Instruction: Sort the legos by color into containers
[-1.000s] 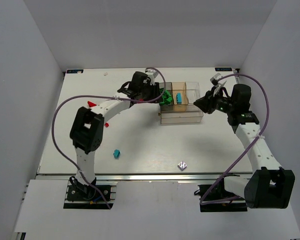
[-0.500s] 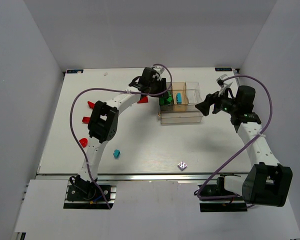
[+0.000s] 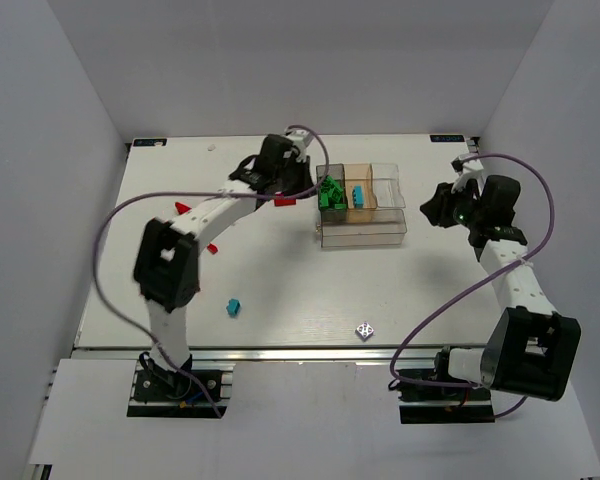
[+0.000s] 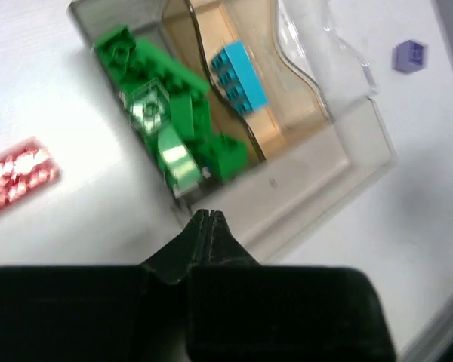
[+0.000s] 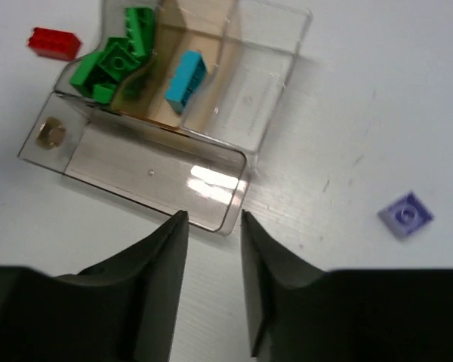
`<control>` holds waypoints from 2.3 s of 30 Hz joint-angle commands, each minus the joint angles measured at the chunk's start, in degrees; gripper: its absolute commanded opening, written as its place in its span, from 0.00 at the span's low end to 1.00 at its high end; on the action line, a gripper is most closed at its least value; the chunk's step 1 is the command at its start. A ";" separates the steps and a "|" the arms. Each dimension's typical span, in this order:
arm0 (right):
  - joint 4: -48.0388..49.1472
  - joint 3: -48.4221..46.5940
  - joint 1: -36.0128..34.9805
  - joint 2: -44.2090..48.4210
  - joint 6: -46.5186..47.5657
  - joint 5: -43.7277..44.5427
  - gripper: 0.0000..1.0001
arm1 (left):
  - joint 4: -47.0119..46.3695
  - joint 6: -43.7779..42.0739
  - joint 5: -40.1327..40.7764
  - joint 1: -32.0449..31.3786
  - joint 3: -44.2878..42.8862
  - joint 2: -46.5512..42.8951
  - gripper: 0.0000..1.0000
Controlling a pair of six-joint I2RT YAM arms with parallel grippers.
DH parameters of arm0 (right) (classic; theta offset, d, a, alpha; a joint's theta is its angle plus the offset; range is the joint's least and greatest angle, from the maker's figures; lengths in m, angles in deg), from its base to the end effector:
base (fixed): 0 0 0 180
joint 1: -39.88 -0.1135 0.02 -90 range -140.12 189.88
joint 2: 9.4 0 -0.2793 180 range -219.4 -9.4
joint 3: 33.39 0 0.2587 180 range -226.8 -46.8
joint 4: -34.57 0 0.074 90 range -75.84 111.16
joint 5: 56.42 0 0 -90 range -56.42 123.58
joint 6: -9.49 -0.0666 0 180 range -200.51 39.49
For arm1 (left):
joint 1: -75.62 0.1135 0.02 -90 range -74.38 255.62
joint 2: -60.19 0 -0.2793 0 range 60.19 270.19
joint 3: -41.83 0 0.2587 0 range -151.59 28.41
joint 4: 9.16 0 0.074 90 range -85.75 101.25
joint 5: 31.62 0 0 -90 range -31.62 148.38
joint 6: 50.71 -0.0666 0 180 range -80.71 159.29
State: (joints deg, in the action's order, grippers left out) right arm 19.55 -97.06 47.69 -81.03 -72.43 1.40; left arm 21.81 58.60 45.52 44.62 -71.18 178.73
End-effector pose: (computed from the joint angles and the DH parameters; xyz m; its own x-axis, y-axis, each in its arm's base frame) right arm 0.3102 -0.0067 0.2918 -0.3308 -0.0747 -0.9407 -0.4214 0.9036 0.0765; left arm 0.4403 -0.2819 0.2513 -0.6979 0.0433 -0.7149 0.4500 0.8030 -0.3908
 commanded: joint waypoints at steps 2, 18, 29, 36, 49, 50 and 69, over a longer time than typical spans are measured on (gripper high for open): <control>-4.80 -2.12 1.59 -3.24 2.64 10.29 0.36 | -5.52 -1.36 3.96 0.95 18.05 -26.22 0.00; -22.12 -31.38 5.02 -35.92 13.82 25.40 0.89 | -1.56 -10.08 12.96 0.95 37.71 -56.40 0.80; -22.74 -36.75 5.72 -44.20 -2.36 26.65 0.88 | -2.80 -9.47 8.64 0.95 38.24 -56.23 0.80; -22.21 -36.93 5.46 -46.75 -7.64 31.83 0.76 | -2.80 -9.55 9.44 0.95 38.33 -56.40 0.80; -15.99 -29.73 3.53 -39.39 -2.38 29.56 0.00 | -5.51 -10.34 1.37 0.95 39.73 -55.96 0.81; -15.01 -28.24 2.74 -35.11 -0.80 28.85 0.00 | -5.61 -10.35 0.31 0.95 39.74 -55.88 0.81; -14.30 -40.43 -19.24 -36.28 1.95 18.45 0.00 | -7.72 -12.98 -4.98 0.95 41.93 -50.34 0.85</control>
State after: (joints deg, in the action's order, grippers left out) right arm 7.16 -132.69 28.81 -115.24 -68.26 16.00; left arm 14.91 46.75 41.39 45.51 -29.26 128.15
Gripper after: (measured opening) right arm 0.430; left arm 0.852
